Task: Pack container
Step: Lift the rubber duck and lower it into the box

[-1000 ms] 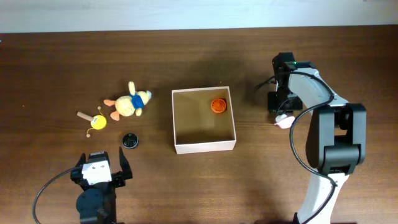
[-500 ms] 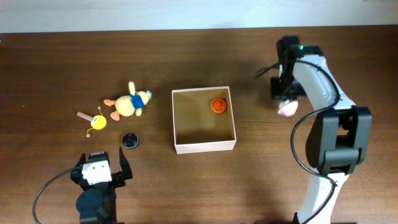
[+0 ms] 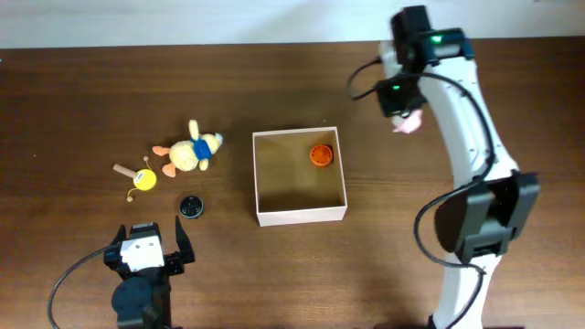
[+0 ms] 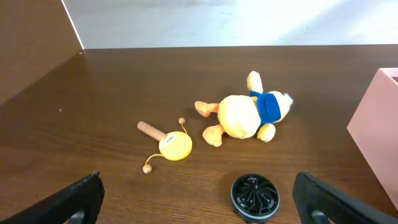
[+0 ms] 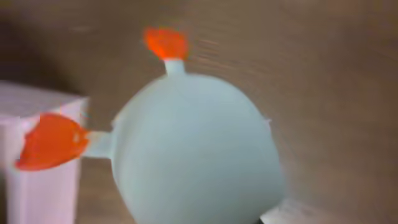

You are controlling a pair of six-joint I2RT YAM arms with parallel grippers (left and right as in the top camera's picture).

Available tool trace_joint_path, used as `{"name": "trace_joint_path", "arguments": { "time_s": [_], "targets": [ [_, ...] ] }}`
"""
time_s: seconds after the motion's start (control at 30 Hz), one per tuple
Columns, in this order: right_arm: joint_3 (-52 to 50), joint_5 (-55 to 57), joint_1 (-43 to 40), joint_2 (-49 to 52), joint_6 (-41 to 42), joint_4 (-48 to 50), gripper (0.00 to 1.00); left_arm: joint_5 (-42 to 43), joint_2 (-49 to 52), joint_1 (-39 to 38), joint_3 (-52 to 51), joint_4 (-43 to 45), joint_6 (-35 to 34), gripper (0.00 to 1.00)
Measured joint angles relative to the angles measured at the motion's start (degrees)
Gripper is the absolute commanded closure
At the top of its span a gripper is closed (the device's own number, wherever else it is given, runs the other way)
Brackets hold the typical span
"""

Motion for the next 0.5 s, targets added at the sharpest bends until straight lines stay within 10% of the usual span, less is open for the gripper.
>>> {"name": "trace_joint_path", "arguments": {
  "time_s": [0.5],
  "targets": [
    [3.96,-8.24,19.56,0.00,-26.49,-8.57,0.96,0.00,0.00,0.00,0.02,0.00,0.00,0.01]
  ]
}}
